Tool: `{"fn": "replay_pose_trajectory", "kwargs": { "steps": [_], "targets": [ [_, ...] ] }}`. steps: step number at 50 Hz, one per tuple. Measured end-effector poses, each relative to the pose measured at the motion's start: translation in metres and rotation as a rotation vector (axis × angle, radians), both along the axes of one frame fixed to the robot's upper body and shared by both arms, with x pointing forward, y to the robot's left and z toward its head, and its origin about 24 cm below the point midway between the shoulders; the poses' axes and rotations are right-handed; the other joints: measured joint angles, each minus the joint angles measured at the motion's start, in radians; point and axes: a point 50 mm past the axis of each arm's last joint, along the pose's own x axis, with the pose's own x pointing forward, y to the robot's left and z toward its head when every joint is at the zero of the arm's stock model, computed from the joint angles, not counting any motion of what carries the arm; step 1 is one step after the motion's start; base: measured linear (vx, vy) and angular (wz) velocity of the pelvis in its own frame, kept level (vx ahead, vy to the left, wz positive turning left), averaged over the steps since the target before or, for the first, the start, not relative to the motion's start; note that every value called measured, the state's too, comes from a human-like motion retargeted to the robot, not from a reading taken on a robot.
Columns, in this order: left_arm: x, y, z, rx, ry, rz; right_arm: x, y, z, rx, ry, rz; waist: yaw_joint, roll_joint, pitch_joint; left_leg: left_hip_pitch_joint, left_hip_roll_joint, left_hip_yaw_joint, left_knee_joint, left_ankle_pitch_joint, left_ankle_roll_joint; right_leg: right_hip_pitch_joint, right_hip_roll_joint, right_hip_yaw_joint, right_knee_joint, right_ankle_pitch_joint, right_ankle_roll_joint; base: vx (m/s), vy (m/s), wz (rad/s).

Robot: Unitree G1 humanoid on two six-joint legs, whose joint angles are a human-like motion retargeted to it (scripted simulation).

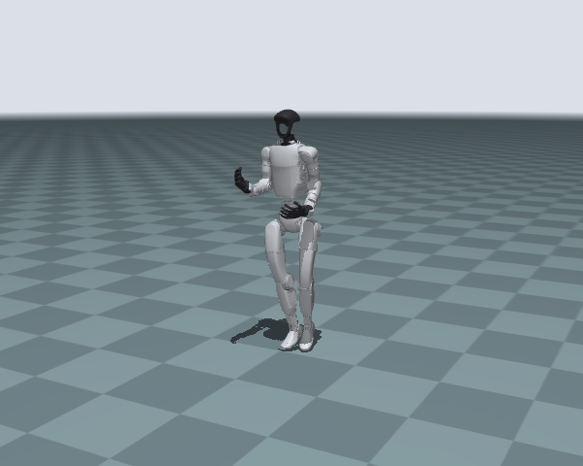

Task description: Walk run

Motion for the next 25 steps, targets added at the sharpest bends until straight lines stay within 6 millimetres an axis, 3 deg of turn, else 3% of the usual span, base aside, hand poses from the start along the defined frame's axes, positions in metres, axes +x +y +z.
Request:
{"fn": "replay_pose_trajectory", "kwargs": {
  "steps": [3,5,7,8,9,11,13,15,17,19,21,25],
  "targets": [
    [0.004,0.002,0.002,0.033,-0.007,-0.049,0.004,-0.009,0.025,-0.131,-0.125,0.025,0.084,0.011,0.026,-0.021,-0.047,-0.013,-0.292,-0.035,-0.011,0.067,0.061,0.011,-0.009,0.054,0.01,0.73,-0.14,-0.5],
    [0.012,0.001,0.006,0.047,-0.029,-0.066,0.005,-0.017,0.032,-0.226,-0.159,0.007,0.115,0.022,0.051,-0.015,-0.065,0.001,-0.428,-0.075,-0.065,0.124,0.088,-0.02,-0.003,0.071,0.018,1.09,-0.07,0.06],
    [0.022,-0.005,0.01,0.046,-0.057,-0.073,0.005,-0.025,0.026,-0.298,-0.14,-0.033,0.102,0.022,0.061,-0.014,-0.084,0.038,-0.46,-0.027,0.04,0.169,0.093,-0.056,0.028,0.097,0.046,0.78,-0.11,0.67],
    [0.028,-0.009,0.013,0.043,-0.073,-0.076,0.004,-0.029,0.019,-0.324,-0.109,-0.054,0.094,0.015,0.061,-0.017,-0.095,0.057,-0.447,0.022,0.157,0.182,0.087,-0.073,0.059,0.132,0.069,1.04,-0.25,0.45],
    [0.031,-0.01,0.015,0.046,-0.084,-0.077,0.001,-0.031,0.006,-0.34,-0.057,-0.068,0.097,0.011,0.052,-0.011,-0.081,0.06,-0.412,-0.024,0.196,0.19,0.09,-0.1,0.102,0.19,0.088,1.38,-0.46,-0.03],
    [0.039,-0.013,0.019,0.049,-0.109,-0.084,-0.011,-0.036,-0.03,-0.368,0.092,-0.093,0.104,0.012,0.026,-0.029,-0.058,-0.007,-0.287,-0.167,0.196,0.157,0.101,-0.13,0.241,0.34,0.139,1.24,-0.19,0.14],
    [0.052,-0.013,0.027,0.046,-0.15,-0.079,-0.033,-0.044,-0.073,-0.41,0.276,-0.106,0.074,0.019,0.031,-0.055,-0.073,-0.093,-0.175,-0.227,0.196,0.046,0.09,-0.097,0.52,0.394,0.217,0.89,0.21,0.78],
    [0.065,-0.014,0.037,0.074,-0.193,-0.083,-0.063,-0.049,-0.114,-0.454,0.468,-0.134,0.098,0.064,0.035,-0.023,0.003,-0.048,-0.148,-0.256,0.196,-0.049,0.149,-0.025,0.659,0.394,0.244,0.89,0.04,0.51],
    [0.074,-0.023,0.046,0.097,-0.234,-0.077,-0.105,-0.067,-0.142,-0.507,0.637,-0.18,0.102,0.114,0.035,0.042,0.001,-0.111,-0.194,-0.263,0.196,-0.103,0.103,-0.113,0.703,0.266,0.148,0.77,0.05,1.02],
    [0.08,-0.03,0.054,0.093,-0.268,-0.072,-0.144,-0.084,-0.157,-0.554,0.762,-0.208,0.11,0.121,0.047,0.094,-0.035,-0.151,-0.254,-0.226,0.192,-0.161,0.042,-0.114,0.699,0.152,0.096,0.72,0.02,1.43],
    [0.084,-0.035,0.06,0.075,-0.291,-0.085,-0.176,-0.096,-0.165,-0.599,0.862,-0.227,0.073,0.136,0.057,0.14,-0.062,-0.229,-0.313,-0.169,0.172,-0.212,-0.008,-0.106,0.627,0.057,0.098,0.74,-0.02,2.15],
    [0.083,-0.031,0.064,0.047,-0.318,-0.119,-0.213,-0.107,-0.167,-0.636,0.959,-0.279,-0.033,0.135,0.062,0.227,-0.119,-0.383,-0.373,-0.103,0.133,-0.271,-0.081,-0.068,0.328,-0.053,0.121,0.84,-0.14,2.16]
  ]
}}
